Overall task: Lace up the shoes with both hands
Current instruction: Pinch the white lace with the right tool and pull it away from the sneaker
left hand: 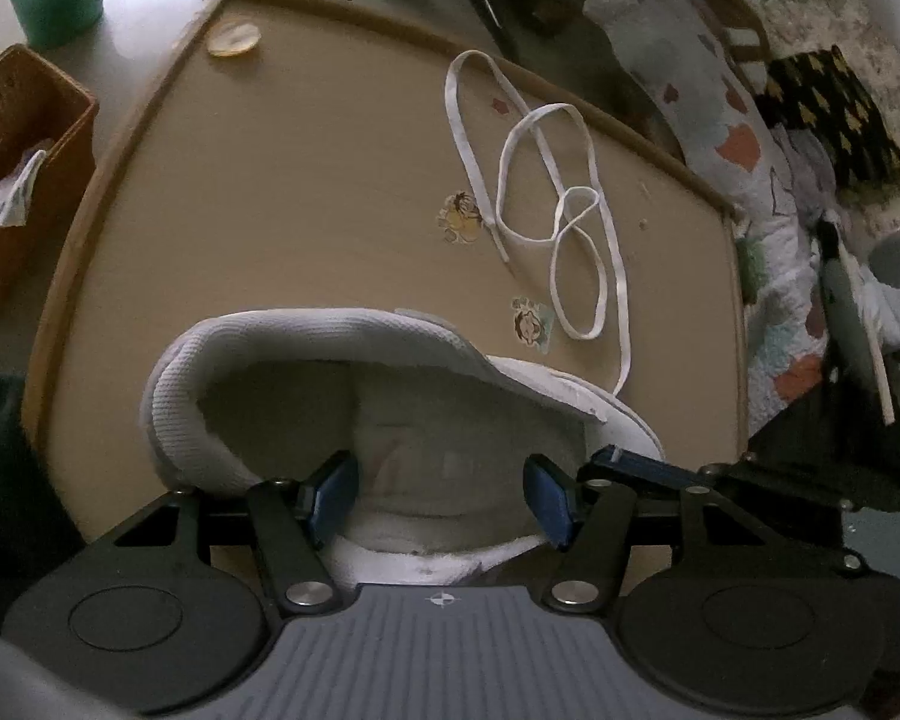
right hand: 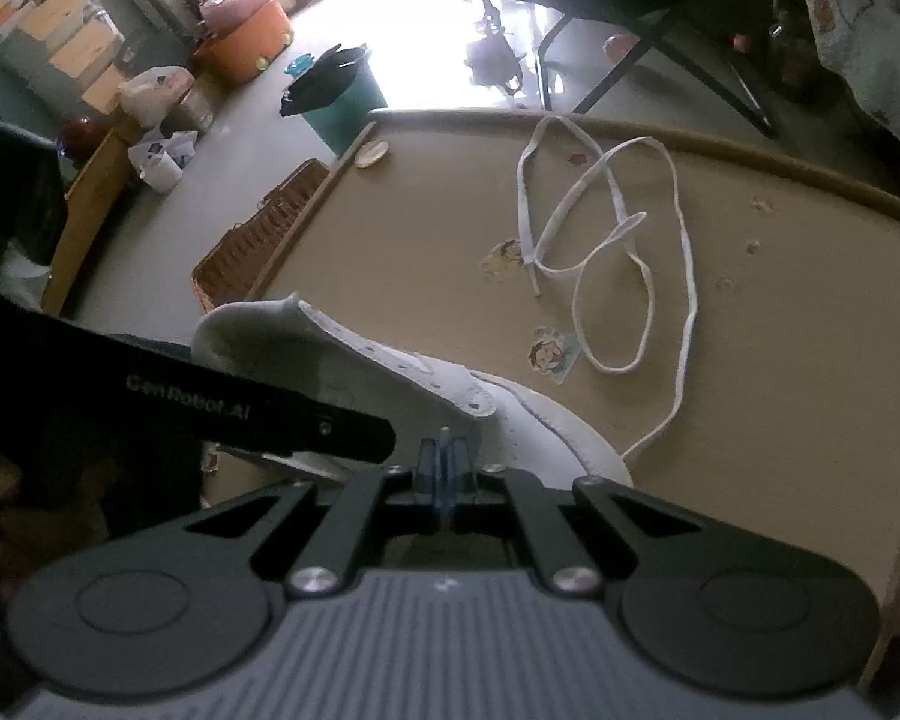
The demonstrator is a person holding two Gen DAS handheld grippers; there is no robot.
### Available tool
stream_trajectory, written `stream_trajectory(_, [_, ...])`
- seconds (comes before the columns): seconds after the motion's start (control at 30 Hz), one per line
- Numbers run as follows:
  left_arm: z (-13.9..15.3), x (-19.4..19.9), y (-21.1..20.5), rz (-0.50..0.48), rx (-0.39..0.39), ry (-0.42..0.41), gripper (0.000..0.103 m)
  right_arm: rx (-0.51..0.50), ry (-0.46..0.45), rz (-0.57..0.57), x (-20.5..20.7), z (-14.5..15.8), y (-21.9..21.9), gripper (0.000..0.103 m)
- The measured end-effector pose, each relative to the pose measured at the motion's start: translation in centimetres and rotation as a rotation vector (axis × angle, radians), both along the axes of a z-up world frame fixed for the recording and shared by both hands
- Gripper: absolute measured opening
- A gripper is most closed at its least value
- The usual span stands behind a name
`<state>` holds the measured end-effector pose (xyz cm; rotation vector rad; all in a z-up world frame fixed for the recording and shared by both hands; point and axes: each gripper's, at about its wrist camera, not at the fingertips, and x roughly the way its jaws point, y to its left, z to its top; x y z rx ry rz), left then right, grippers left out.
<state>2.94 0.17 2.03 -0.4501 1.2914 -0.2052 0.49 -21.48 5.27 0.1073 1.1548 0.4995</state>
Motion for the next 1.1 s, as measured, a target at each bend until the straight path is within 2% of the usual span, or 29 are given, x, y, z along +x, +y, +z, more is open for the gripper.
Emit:
stream_trajectory(0.13, [-0.1, 0.2, 0.0, -0.009, 0.001, 0.001, 0.063, -0.022, -0.05, -0.017, 0.3, 0.6, 0.4, 0.001])
stream_trajectory(0.67, [-0.2, 0.0, 0.0, -0.044, 0.007, -0.017, 0.063, 0.003, -0.11, -0.112, 3.8, 1.9, -0.2, 0.001])
stream_trajectory(0.83, [0.0, -0.3, -0.2, -0.016, 0.039, -0.026, 0.063, -0.002, -0.137, -0.145, 5.3, 1.8, -0.4, 0.0])
stream_trajectory(0.97, [0.3, -0.7, -0.2, 0.03, 0.076, -0.042, 0.055, -0.006, -0.109, -0.172, 5.9, 1.0, -1.4, 0.005])
stream_trajectory(1.07, [0.4, -0.9, 0.6, 0.077, 0.077, -0.045, 0.043, -0.063, -0.059, -0.202, 6.2, -0.5, -2.8, 0.008])
stream_trajectory(1.1, [0.5, -0.9, 0.9, 0.093, 0.066, -0.043, 0.041, -0.097, -0.038, -0.203, 6.3, -1.2, -3.0, 0.013])
